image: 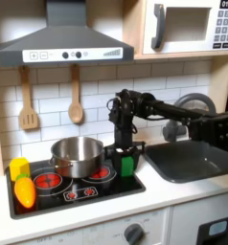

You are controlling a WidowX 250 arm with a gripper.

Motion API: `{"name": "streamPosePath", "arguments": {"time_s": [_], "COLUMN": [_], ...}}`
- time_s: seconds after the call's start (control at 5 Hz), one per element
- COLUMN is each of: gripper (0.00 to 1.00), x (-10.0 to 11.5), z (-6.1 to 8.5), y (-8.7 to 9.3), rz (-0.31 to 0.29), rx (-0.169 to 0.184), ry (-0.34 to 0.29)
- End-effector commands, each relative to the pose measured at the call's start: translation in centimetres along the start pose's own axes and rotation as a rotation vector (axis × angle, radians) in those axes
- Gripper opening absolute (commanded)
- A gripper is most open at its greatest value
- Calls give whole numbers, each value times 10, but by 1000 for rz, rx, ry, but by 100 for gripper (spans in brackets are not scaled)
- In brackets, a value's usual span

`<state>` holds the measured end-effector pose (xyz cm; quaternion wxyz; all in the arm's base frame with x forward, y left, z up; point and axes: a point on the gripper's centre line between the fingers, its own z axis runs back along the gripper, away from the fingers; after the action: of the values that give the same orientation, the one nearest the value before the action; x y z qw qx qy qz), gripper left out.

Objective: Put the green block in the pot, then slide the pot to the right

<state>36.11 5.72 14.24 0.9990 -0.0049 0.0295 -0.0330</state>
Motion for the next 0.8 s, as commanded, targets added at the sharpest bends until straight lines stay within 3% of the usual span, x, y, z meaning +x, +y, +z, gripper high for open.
{"name": "streamPosePath", "arguments": {"time_s": [0.0, 0.2, 0.6], "gripper": [0, 0, 0], "x": [6, 7, 8], "z": [47, 63, 79], "y": [1, 5, 30], "rz": [-19, -12, 28], "rx": [-15, -22, 23], "ry": [-100, -130, -189]}}
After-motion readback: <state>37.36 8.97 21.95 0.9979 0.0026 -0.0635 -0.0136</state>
